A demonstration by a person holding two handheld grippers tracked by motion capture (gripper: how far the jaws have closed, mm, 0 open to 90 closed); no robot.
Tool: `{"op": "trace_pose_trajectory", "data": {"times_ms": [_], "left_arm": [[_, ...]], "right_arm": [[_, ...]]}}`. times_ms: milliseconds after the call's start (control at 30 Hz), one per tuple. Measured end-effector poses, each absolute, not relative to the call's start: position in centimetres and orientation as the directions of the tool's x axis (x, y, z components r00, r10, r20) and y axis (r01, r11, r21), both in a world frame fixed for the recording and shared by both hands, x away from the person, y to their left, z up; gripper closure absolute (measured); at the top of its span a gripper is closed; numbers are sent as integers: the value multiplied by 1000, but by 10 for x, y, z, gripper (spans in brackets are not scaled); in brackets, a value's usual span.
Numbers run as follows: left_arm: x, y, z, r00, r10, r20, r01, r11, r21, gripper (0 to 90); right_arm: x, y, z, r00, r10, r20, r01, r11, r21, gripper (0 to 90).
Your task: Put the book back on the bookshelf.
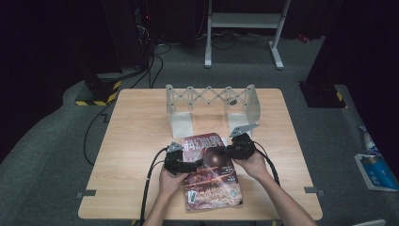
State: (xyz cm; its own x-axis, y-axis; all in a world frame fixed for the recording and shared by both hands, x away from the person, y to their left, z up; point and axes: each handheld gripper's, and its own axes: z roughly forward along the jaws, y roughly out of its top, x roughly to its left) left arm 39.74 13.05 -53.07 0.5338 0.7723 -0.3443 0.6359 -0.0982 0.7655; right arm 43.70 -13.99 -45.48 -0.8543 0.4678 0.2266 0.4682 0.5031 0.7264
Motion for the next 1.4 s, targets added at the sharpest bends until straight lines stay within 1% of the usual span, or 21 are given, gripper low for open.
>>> {"op": "trace_pose_trajectory", "data": {"times_ms": [100,200,233,267,400,633,767,900,1000,1133,1300,1400], "left_arm": [[397,133,-530,536,771,-343,632,-97,769,186],[397,133,-530,528,776,-345,637,-94,765,211],[397,133,-530,526,778,-343,638,-94,764,240],[396,133,-530,522,781,-344,639,-90,764,240],[394,135,-530,517,793,-320,621,-90,779,321],[392,135,-530,497,810,-311,619,-80,781,467],[392,134,-530,499,812,-303,618,-88,781,526],[391,133,-530,503,808,-306,621,-91,779,552],[391,133,-530,506,806,-306,622,-95,777,560],[391,133,-530,505,807,-304,623,-97,776,560],[392,133,-530,503,805,-314,630,-93,771,560],[392,133,-530,501,807,-312,632,-96,769,560]], "right_arm": [[439,-143,-457,-849,473,236,478,498,723,873],[440,-144,-459,-846,478,235,482,500,719,873],[441,-143,-462,-842,484,236,488,500,716,873],[441,-143,-462,-842,484,236,488,500,716,873],[442,-143,-466,-834,505,225,499,513,699,870],[444,-140,-472,-813,545,207,524,530,667,861],[445,-139,-475,-807,560,186,523,535,663,832],[445,-140,-481,-785,592,182,546,522,656,771],[445,-144,-483,-767,618,169,559,517,648,708],[446,-153,-485,-736,661,150,581,502,641,662],[445,-168,-486,-684,717,135,612,464,640,659],[446,-177,-488,-651,745,144,633,429,644,691]]}}
